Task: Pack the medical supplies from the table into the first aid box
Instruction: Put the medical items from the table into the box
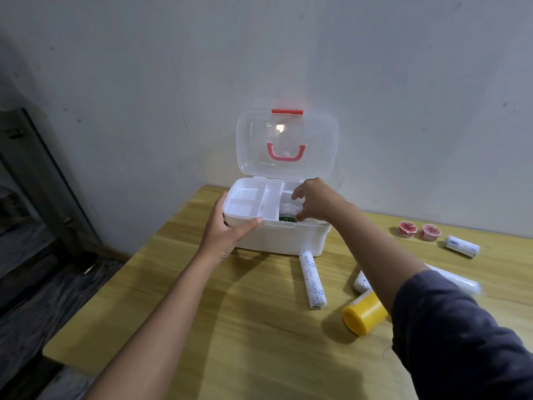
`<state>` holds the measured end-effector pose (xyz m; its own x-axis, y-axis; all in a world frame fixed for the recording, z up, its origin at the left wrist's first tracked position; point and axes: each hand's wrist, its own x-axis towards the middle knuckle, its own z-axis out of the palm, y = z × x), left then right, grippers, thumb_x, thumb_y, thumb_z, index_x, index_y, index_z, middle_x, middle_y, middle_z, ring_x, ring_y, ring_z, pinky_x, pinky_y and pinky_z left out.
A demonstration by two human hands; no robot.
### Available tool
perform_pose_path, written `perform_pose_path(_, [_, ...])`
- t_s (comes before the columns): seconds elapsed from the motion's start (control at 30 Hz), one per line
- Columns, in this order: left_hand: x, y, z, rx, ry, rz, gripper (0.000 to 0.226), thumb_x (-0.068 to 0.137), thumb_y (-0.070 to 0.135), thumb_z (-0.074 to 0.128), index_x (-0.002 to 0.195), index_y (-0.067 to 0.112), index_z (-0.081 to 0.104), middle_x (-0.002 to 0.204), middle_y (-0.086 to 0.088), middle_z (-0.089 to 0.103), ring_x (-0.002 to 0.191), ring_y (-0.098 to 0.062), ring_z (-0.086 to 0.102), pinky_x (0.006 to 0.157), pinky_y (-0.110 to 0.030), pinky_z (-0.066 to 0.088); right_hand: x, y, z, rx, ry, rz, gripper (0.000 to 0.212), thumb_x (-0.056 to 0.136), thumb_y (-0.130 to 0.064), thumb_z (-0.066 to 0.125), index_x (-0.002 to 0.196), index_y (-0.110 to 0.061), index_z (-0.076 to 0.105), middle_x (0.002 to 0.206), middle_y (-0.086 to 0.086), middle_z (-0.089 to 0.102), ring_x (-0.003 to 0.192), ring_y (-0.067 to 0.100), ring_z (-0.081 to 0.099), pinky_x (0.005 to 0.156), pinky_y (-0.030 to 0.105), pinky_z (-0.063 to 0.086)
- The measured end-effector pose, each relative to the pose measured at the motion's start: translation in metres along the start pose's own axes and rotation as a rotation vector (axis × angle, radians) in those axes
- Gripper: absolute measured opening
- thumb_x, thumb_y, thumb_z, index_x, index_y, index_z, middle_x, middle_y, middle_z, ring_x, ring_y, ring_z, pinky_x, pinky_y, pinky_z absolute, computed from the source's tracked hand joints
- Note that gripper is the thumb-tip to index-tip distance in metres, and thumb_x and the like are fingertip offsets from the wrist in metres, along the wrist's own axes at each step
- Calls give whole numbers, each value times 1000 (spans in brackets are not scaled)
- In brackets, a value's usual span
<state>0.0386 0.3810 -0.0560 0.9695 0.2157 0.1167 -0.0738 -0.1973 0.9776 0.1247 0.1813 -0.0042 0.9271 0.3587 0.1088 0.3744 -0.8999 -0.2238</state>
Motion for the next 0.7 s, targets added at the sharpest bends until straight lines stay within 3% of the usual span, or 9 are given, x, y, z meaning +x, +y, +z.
perform_pose_path(0.27, [0, -1, 2, -9, -5, 1, 105, 63, 40, 84, 150, 27, 25, 151, 6, 39, 138, -13, 38, 113, -34, 35, -2, -2, -1, 9, -1, 3, 58, 64, -19, 81, 118, -13, 61, 120, 11, 59, 114, 23, 50, 91, 38, 47])
perform_pose_path(0.4, [0, -2, 4, -16, 8, 6, 96, 74, 30, 82, 150, 26, 23, 151, 7, 37, 139, -12, 35, 110, -29, 33, -4, -3, -2, 26, -9, 10, 56, 65, -18, 81, 117, -11, 62, 117, 12, 60, 110, 25, 54, 92, 41, 49])
perform_pose_path(0.7, [-2, -1, 6, -20, 41, -9, 97, 74, 31, 81, 151, 24, 21, 152, 2, 38, 140, -18, 37, 113, -36, 35, -36, -3, -19, 207, 86, -2, 28, 78, -8, 64, 106, -6, 68, 103, 12, 70, 98, 24, 63, 89, 35, 52])
